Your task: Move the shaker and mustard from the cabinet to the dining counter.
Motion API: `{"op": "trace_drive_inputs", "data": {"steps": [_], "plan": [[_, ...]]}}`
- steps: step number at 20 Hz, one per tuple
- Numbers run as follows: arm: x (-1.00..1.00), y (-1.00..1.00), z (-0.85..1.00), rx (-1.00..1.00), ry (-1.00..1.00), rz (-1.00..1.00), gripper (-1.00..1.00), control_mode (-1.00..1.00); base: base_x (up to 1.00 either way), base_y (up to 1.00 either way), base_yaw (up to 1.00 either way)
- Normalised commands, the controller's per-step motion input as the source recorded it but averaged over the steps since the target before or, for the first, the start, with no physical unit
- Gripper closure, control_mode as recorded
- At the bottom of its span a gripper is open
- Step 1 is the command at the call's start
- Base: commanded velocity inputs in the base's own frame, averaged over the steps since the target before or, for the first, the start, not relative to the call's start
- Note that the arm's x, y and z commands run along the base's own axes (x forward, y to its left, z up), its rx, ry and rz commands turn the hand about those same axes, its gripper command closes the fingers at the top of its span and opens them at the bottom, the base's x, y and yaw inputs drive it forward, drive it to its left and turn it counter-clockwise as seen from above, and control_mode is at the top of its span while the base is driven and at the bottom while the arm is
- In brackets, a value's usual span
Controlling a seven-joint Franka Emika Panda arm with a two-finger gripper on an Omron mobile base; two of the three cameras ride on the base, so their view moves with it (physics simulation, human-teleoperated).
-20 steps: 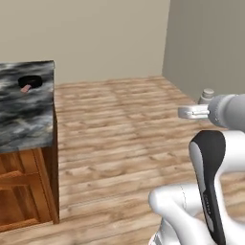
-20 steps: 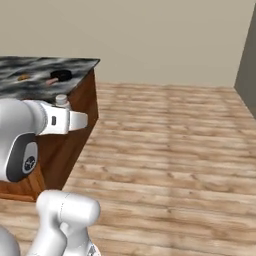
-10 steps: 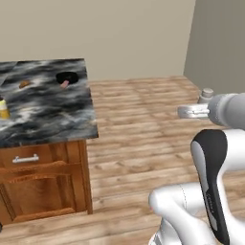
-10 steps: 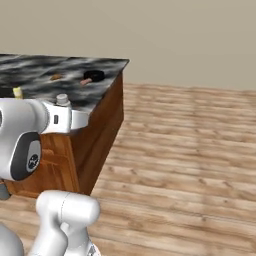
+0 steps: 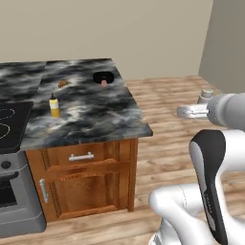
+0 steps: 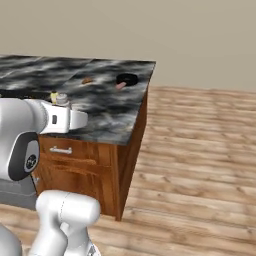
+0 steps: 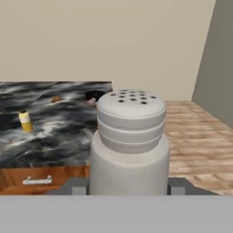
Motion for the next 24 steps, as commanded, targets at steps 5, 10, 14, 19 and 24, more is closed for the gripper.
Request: {"op": "trace_drive_inputs", "data": {"steps": [5,10,14,19,24], "plan": [[0.0,0.0,0.0,0.0,0.0,0.0,1.0,1.0,0.89,0.51,0.0],[0.0,0.0,0.0,0.0,0.0,0.0,1.0,1.0,1.0,0.1,0.0],[0.0,0.0,0.0,0.0,0.0,0.0,1.0,1.0,0.74,0.13,0.01],[0.0,0.0,0.0,0.0,0.0,0.0,1.0,1.0,0.46,0.21,0.01],[0.0,0.0,0.0,0.0,0.0,0.0,1.0,1.0,0.05,0.0,0.01]]}}
